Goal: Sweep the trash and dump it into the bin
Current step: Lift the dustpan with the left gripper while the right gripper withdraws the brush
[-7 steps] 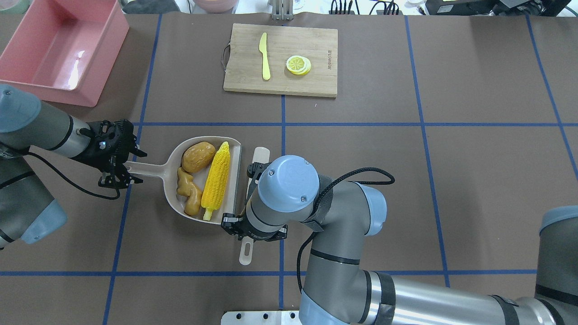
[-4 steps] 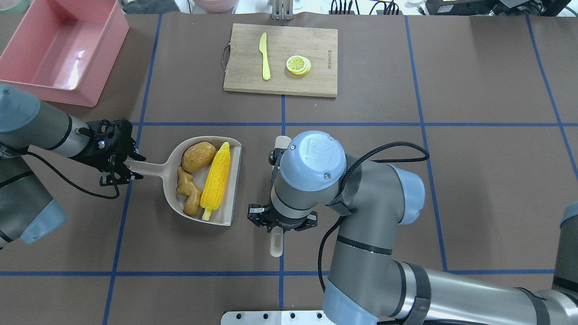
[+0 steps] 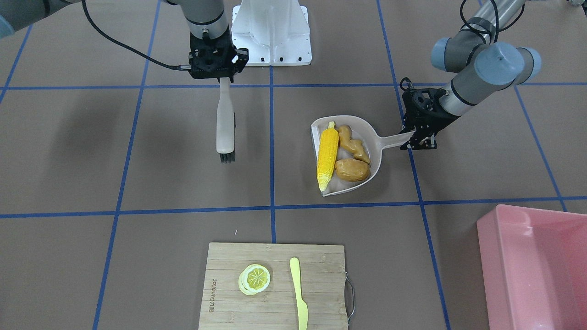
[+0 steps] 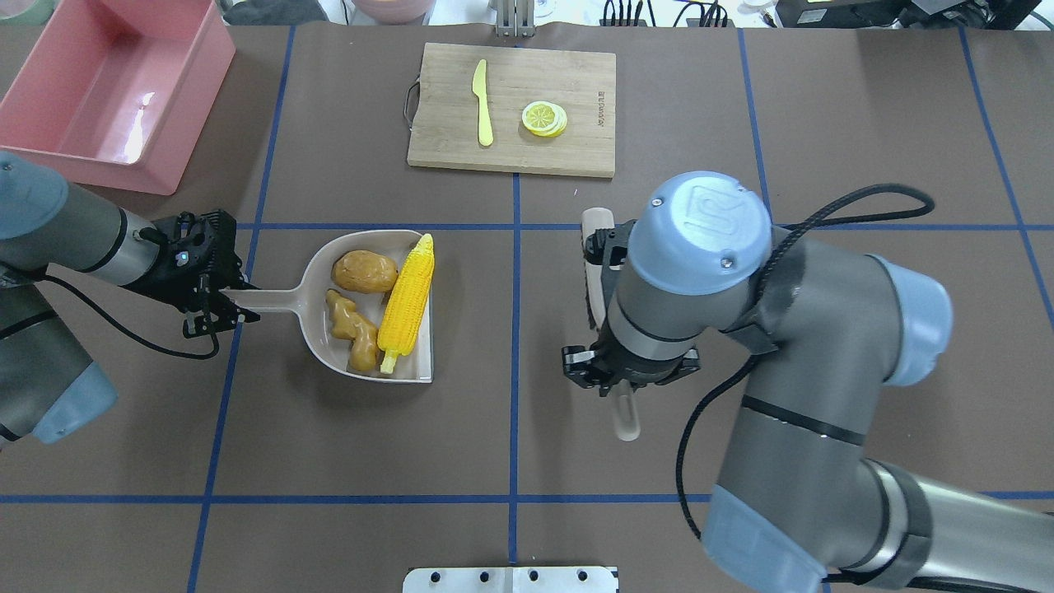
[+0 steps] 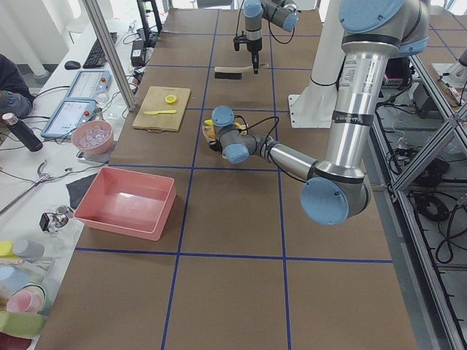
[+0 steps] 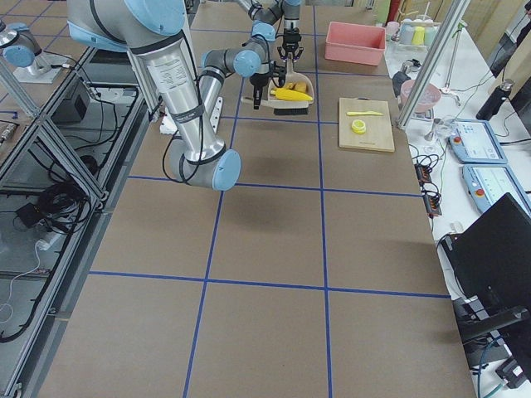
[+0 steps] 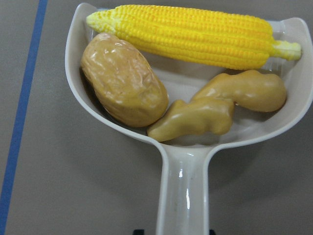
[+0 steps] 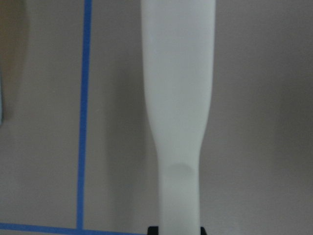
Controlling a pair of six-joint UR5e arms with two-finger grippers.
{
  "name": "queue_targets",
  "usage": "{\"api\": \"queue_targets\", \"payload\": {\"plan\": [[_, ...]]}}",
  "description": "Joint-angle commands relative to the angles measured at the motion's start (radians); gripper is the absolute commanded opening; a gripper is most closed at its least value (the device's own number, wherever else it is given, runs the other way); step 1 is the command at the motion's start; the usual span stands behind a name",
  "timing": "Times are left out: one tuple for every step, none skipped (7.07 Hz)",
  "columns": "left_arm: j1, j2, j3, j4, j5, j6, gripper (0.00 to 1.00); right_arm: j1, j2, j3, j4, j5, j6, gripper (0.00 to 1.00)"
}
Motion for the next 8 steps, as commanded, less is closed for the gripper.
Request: {"api": "queue_targets", "payload": {"plan": [[-0.013, -0.001, -0.002, -0.009, -0.008, -0.008, 0.08, 0.087, -0.18, 0.119, -0.004, 0.043, -0.129, 0.0], [-0.015, -0.003, -0.007, -0.021, -0.008, -0.012, 0.08, 0.111, -0.265, 0.153, 0.005, 0.051, -0.181, 0.0], [-0.022, -0.003, -0.008, -0.071, -0.01, -0.07, 0.08, 0.131, -0.343, 0.173, 0.031, 0.054, -0.224, 0.0], [-0.023, -0.003, -0.008, -0.129, -0.008, -0.142, 0.06, 0.133, -0.433, 0.193, 0.083, 0.054, -0.246, 0.0], [-0.023, -0.001, -0.008, -0.169, -0.011, -0.191, 0.05, 0.138, -0.498, 0.197, 0.13, 0.053, -0.251, 0.0], [-0.023, -0.003, -0.008, -0.217, -0.015, -0.249, 0.05, 0.142, -0.547, 0.196, 0.138, 0.053, -0.275, 0.0], [-0.03, 0.003, -0.008, -0.258, -0.013, -0.294, 0.05, 0.161, -0.58, 0.191, 0.141, 0.053, -0.295, 0.0], [-0.076, 0.01, -0.01, -0.268, -0.015, -0.313, 0.05, 0.191, -0.641, 0.185, 0.148, 0.051, -0.339, 0.0]]}}
